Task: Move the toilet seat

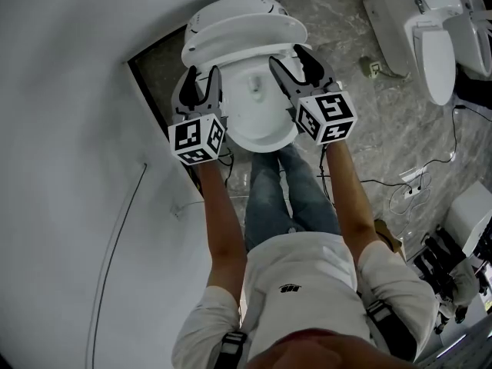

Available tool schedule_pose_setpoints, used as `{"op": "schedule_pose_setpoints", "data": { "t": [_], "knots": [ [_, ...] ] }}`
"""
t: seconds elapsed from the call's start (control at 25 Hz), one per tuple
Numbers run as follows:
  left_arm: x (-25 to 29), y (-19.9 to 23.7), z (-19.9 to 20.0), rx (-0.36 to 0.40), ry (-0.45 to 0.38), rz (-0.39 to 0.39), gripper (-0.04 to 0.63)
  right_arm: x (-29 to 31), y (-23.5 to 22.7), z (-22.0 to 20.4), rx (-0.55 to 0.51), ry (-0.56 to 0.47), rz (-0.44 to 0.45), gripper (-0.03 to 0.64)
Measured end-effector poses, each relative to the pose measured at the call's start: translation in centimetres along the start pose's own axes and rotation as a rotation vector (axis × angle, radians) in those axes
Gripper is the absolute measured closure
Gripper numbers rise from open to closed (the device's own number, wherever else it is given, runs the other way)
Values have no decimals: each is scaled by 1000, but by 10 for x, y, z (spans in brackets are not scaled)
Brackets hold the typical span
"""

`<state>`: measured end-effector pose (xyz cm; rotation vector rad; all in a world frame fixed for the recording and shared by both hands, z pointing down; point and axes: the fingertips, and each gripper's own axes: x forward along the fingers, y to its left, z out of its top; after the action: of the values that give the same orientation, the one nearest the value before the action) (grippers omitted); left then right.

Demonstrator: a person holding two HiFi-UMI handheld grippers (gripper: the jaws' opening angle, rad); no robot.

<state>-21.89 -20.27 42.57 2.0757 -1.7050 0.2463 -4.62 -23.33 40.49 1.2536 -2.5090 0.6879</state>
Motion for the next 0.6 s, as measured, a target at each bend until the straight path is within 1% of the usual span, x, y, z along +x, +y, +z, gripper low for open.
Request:
{"op": "schedule_pose_setpoints", "data": {
  "t": [0.2, 0.6],
  "knots": [
    [7, 3, 4, -3, -14, 8, 379, 7, -3, 4, -16, -1, 0, 344],
    [23, 6, 13, 1, -13, 30, 377, 19, -12, 8, -16, 13, 3, 344]
  ]
}}
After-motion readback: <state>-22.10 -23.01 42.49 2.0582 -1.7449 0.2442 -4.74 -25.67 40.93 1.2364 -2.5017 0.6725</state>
